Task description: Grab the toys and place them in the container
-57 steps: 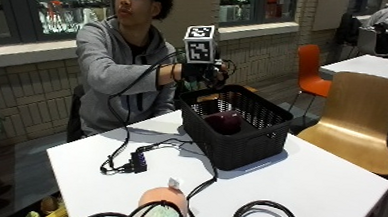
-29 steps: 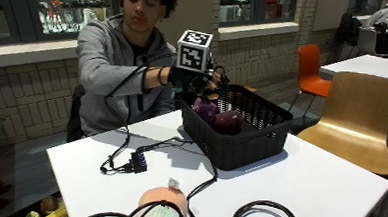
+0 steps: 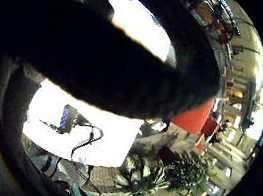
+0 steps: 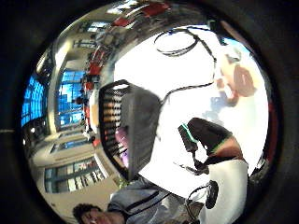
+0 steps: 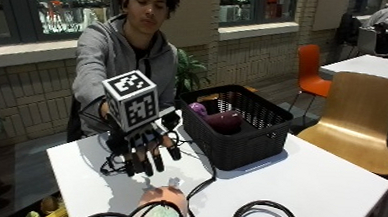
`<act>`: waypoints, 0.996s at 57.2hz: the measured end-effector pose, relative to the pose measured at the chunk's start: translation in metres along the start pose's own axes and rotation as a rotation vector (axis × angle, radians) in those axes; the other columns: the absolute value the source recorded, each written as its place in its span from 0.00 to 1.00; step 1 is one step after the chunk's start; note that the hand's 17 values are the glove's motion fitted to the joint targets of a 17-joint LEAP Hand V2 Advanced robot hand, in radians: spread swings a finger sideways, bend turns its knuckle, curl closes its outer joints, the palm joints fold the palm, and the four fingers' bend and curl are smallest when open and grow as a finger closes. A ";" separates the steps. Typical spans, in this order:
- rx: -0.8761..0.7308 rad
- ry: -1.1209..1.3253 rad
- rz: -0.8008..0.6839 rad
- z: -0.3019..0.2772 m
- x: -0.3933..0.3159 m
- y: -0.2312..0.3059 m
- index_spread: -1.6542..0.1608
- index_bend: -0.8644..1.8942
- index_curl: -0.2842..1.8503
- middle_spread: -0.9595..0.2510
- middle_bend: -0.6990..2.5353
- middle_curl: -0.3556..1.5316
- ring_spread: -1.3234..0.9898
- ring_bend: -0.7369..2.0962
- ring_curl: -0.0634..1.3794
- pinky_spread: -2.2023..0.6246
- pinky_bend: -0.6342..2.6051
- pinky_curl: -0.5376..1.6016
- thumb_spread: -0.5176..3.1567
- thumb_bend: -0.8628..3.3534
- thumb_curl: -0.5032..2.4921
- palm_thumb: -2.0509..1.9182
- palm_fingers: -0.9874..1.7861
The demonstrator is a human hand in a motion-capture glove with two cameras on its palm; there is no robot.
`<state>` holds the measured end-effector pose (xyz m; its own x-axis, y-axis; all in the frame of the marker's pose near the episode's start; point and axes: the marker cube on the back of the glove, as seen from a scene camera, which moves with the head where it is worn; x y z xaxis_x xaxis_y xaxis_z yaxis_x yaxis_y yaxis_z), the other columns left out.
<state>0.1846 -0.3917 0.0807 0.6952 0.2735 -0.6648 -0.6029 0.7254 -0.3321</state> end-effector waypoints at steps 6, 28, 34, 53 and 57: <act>0.010 -0.022 0.045 0.014 0.025 -0.023 0.76 0.37 0.34 0.85 0.27 0.45 0.54 0.39 0.34 0.78 0.55 0.39 0.50 0.20 0.30 0.61 0.35; -0.039 0.052 0.078 0.075 0.037 -0.073 0.75 0.35 0.30 0.84 0.26 0.41 0.54 0.35 0.31 0.79 0.57 0.41 0.47 0.20 0.29 0.59 0.31; 0.022 0.108 0.102 0.085 0.038 -0.080 0.75 0.36 0.30 0.83 0.26 0.40 0.55 0.32 0.30 0.79 0.58 0.41 0.46 0.20 0.29 0.59 0.30; 0.226 0.083 0.149 0.092 0.043 -0.081 0.76 0.42 0.34 0.80 0.28 0.39 0.57 0.36 0.27 0.76 0.58 0.41 0.49 0.23 0.30 0.67 0.45; 0.277 0.145 0.128 0.091 0.040 -0.075 0.76 0.41 0.34 0.77 0.29 0.40 0.56 0.39 0.29 0.73 0.58 0.41 0.50 0.25 0.31 0.69 0.50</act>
<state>0.2931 -0.3781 0.1396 0.5459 0.2953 -0.7841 -0.5389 0.8403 -0.0587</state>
